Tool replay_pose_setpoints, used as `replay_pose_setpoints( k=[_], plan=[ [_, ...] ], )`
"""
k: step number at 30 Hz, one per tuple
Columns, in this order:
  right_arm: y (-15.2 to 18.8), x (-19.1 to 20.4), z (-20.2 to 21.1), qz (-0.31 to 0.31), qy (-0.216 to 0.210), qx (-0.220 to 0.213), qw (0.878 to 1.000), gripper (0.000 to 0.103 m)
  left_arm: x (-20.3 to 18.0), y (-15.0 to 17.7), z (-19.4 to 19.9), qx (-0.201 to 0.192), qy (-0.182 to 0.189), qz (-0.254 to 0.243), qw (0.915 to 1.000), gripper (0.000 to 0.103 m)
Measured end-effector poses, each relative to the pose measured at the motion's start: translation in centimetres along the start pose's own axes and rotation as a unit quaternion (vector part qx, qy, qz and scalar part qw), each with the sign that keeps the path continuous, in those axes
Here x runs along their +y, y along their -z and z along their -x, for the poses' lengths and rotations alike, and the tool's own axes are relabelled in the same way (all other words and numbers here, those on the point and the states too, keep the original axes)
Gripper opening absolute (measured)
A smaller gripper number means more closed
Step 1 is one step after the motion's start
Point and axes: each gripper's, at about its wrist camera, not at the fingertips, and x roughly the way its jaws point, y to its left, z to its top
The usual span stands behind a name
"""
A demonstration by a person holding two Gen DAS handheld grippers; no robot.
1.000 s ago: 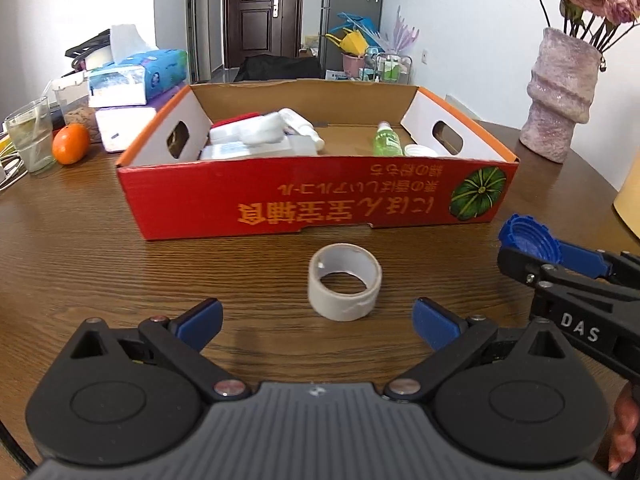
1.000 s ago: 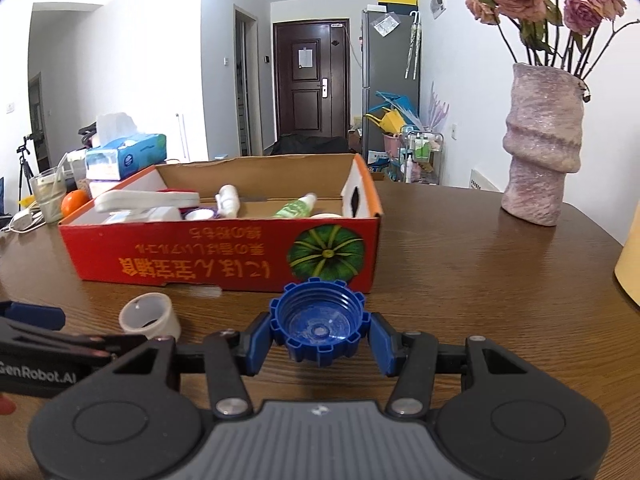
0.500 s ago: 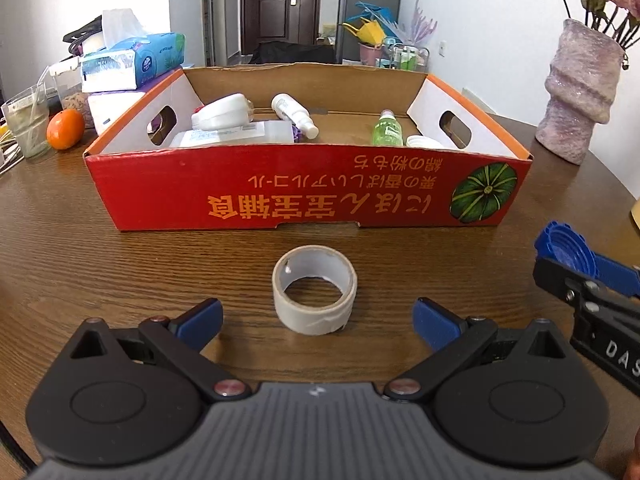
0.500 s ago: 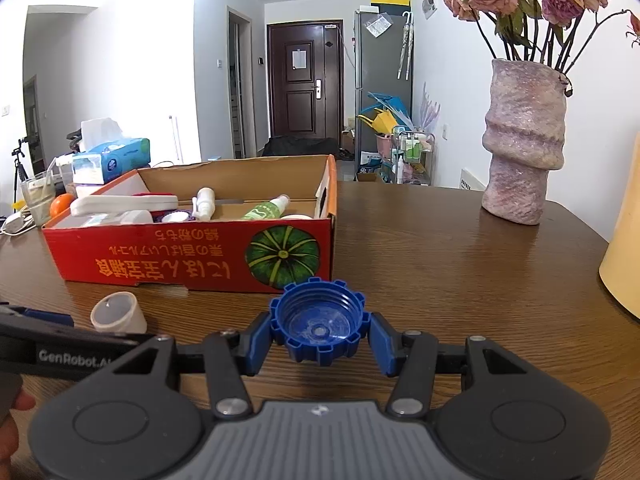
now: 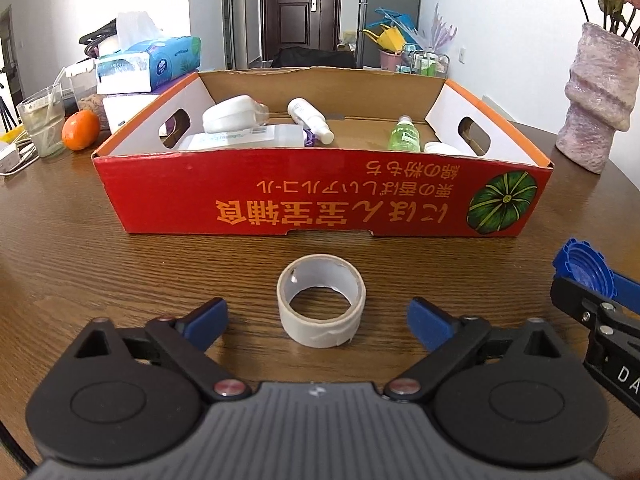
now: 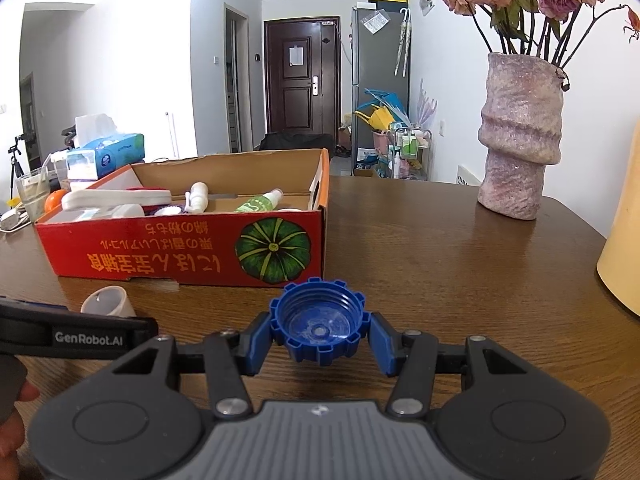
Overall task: Organize rigid objects
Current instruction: 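Grasp the blue screw cap with the right gripper while the left gripper grasps the clear tape roll, then carry the tape roll and blue cap over the red box with both grippers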
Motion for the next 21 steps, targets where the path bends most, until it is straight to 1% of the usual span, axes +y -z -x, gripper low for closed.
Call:
replay_pose_setpoints(
  k=[1, 2, 3, 4, 5, 6, 7, 21],
  plan=[
    [0.02, 0.02, 0.00, 0.000, 0.000, 0.000, 1.000, 0.051, 0.01, 0.02, -0.02, 0.000, 0.001, -0.001, 1.0000, 0.081],
    [0.02, 0.04, 0.01, 0.001, 0.000, 0.000, 1.000, 0.051, -0.02, 0.03, 0.00, -0.002, -0.001, -0.003, 1.0000, 0.078],
    [0.02, 0.04, 0.01, 0.000, 0.000, 0.000, 1.000, 0.051, -0.06, 0.06, 0.08, -0.005, -0.003, -0.006, 1.0000, 0.067],
    [0.03, 0.04, 0.01, 0.001, 0.001, 0.001, 1.000, 0.051, -0.07, 0.08, 0.19, -0.008, -0.001, -0.007, 0.9999, 0.062],
    [0.04, 0.06, 0.00, 0.001, 0.001, 0.001, 1.000, 0.051, -0.06, 0.11, 0.29, -0.010, 0.002, -0.008, 0.9999, 0.053],
    [0.04, 0.06, 0.00, 0.001, 0.001, 0.001, 1.000, 0.051, -0.01, 0.10, 0.36, -0.011, 0.005, -0.007, 0.9999, 0.046],
    [0.07, 0.09, 0.00, 0.001, 0.000, 0.001, 1.000, 0.051, 0.01, 0.11, 0.41, -0.012, 0.008, -0.007, 0.9999, 0.045],
    [0.17, 0.21, 0.08, 0.004, -0.002, 0.000, 1.000, 0.051, 0.09, 0.15, 0.83, -0.012, 0.017, -0.014, 0.9997, 0.044]
  ],
)
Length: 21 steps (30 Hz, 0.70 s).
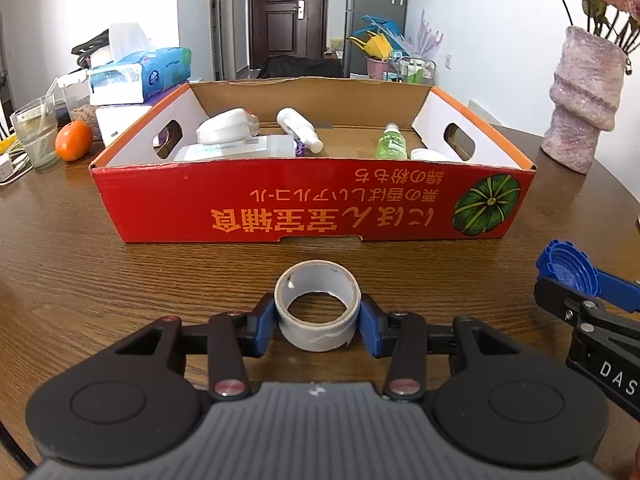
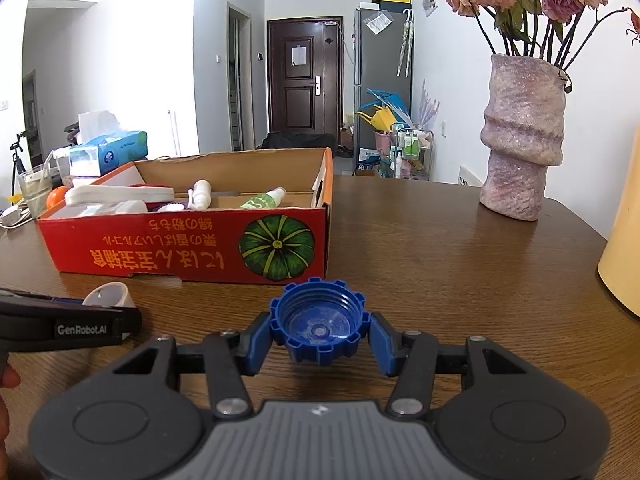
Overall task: Organize rigid objects
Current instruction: 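Carry the tape roll and blue cap over the red box with both grippers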
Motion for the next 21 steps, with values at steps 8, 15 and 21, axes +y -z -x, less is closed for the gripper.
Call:
replay_pose_setpoints(
  k=[8, 15, 21],
  plan=[
    [-0.2, 0.1, 0.6, -0.001, -0.006, -0.010, 1.000, 0.051, -0.1, 0.0, 1.2, -0.015, 0.009, -0.003, 0.9999, 0.044],
    [-0.5, 0.3, 1.4, -0.002, -0.012, -0.025, 1.000, 0.051, 0.0, -0.4, 2.9, -0.038, 0.018, -0.002, 0.9991, 0.044],
    [-0.8, 0.7, 2.7, -0.004, -0.024, -0.048, 0.999, 0.051, 0.3, -0.9, 4.8, -0.066, 0.030, 0.004, 0.9974, 0.044]
  ],
)
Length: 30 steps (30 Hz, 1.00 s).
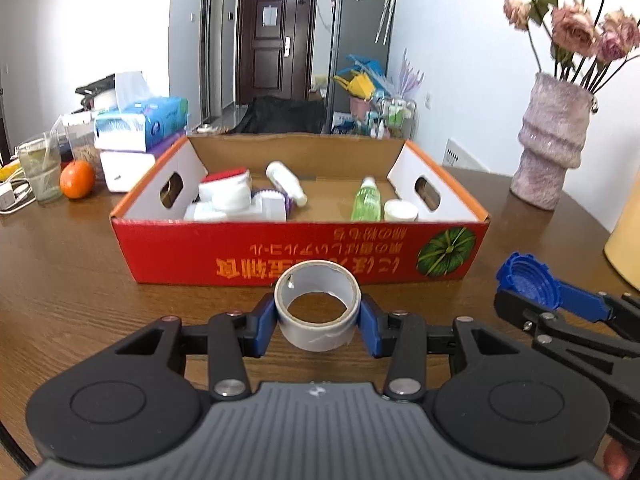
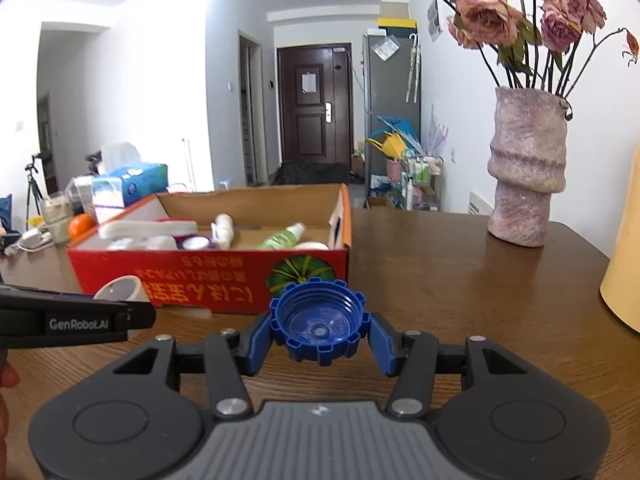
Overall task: Organize rigid objects
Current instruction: 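Carry the tape roll and blue cap over the red box with both grippers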
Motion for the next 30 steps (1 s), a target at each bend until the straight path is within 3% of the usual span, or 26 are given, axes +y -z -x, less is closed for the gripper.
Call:
replay_pose_setpoints(
  k=[16, 30],
  plan=[
    [-1.8, 2.7, 1.2, -0.028, -0.014, -0.044, 0.999, 0.051, 2.1, -2.7, 2.8, -0.047, 0.016, 0.034, 0.9982, 0.044],
    [-3.8, 5.6, -0.3, -0.036, -0.010, -0.062, 0.997, 0.051, 5.0, -6.2, 2.3, -0.070, 0.008, 0.053, 0.9961, 0.044]
  ],
)
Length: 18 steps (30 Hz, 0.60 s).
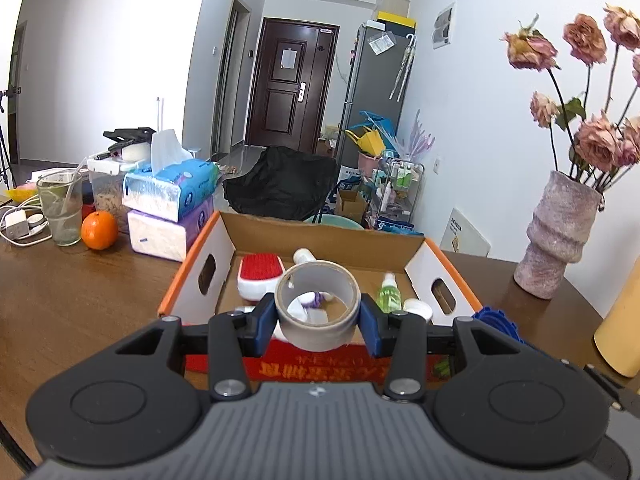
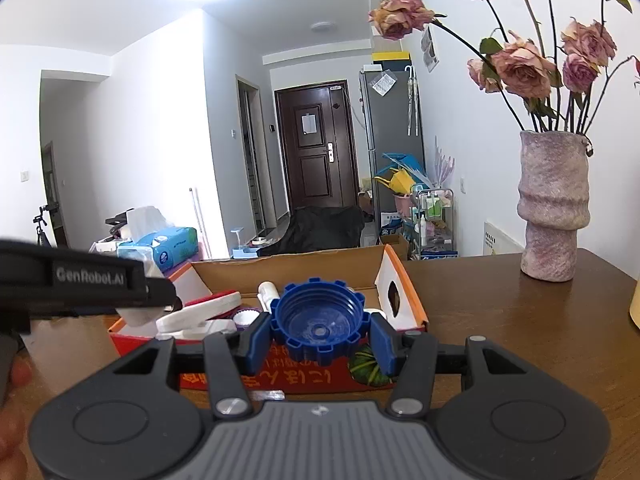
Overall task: Organize rigid objects
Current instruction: 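Carry the tape roll and blue cap over the red box with both grippers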
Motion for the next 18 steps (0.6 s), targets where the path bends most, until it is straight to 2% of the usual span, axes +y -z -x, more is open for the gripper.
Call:
replay_pose_setpoints(
  k=[18],
  plan=[
    [-1.8, 1.6, -4.8, 0.005, 0.001, -0.006, 1.000, 0.051, 1.3, -2.9, -4.3, -0.002, -0.015, 0.001, 0.9999, 0.044]
  ],
)
